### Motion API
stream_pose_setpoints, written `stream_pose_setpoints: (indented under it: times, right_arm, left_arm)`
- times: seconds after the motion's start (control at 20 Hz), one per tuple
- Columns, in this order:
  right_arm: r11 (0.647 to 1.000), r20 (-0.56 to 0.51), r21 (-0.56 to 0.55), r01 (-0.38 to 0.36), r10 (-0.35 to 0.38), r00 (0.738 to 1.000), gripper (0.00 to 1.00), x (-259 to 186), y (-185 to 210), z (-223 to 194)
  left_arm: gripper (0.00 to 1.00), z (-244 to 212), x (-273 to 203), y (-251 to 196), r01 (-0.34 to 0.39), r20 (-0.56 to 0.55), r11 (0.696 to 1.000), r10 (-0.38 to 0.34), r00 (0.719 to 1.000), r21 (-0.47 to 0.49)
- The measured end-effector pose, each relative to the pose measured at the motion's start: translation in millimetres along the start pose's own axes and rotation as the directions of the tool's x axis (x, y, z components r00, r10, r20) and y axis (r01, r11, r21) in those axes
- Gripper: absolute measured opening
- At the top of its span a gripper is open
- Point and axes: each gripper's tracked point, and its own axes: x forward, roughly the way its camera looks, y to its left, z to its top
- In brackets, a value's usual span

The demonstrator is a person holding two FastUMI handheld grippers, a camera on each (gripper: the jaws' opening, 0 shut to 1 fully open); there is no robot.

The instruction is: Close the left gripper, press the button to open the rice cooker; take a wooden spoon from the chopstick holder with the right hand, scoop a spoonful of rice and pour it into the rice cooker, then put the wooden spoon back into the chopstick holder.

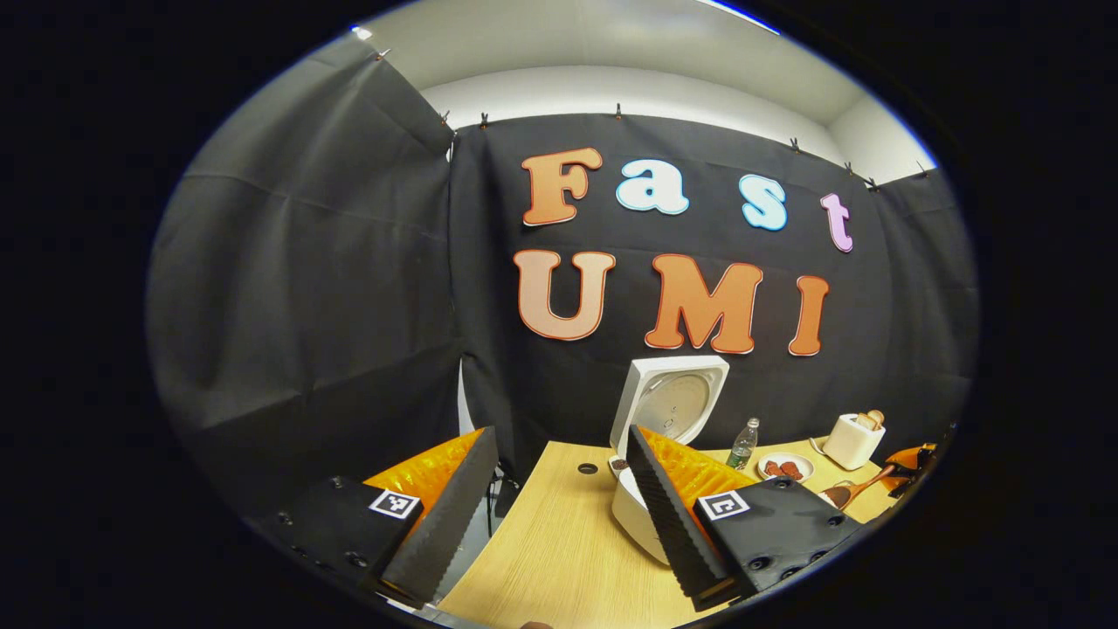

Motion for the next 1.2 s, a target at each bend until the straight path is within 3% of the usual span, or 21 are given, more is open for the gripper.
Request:
stream_pose_setpoints:
  times: [0.05,0.75,1.0,1.2]
  right_arm:
    - [1.000,-0.009,0.000,-0.009,0.009,1.000,0.13,5.2,9.1,-5.1]
    - [0.995,-0.111,-0.043,-0.084,0.079,0.991,0.14,92.7,90.2,-58.5]
    - [0.986,-0.099,-0.142,-0.092,0.079,0.992,0.13,135.9,113.7,-71.6]
    - [0.957,-0.082,-0.273,-0.093,0.074,0.994,0.13,162.7,127.1,-83.2]
  left_arm:
    - [1.00,-0.9,0.1,0.9,-0.002,0.000,1.000,0.002,1.000,-0.004]
    - [1.00,-5.0,-1.7,21.4,-0.036,-0.006,0.995,0.036,0.999,-0.092]
    - [1.00,-11.4,4.9,24.9,-0.039,-0.020,0.996,0.037,0.999,-0.082]
    - [1.00,-18.5,9.2,23.9,-0.037,-0.035,0.996,0.034,0.999,-0.078]
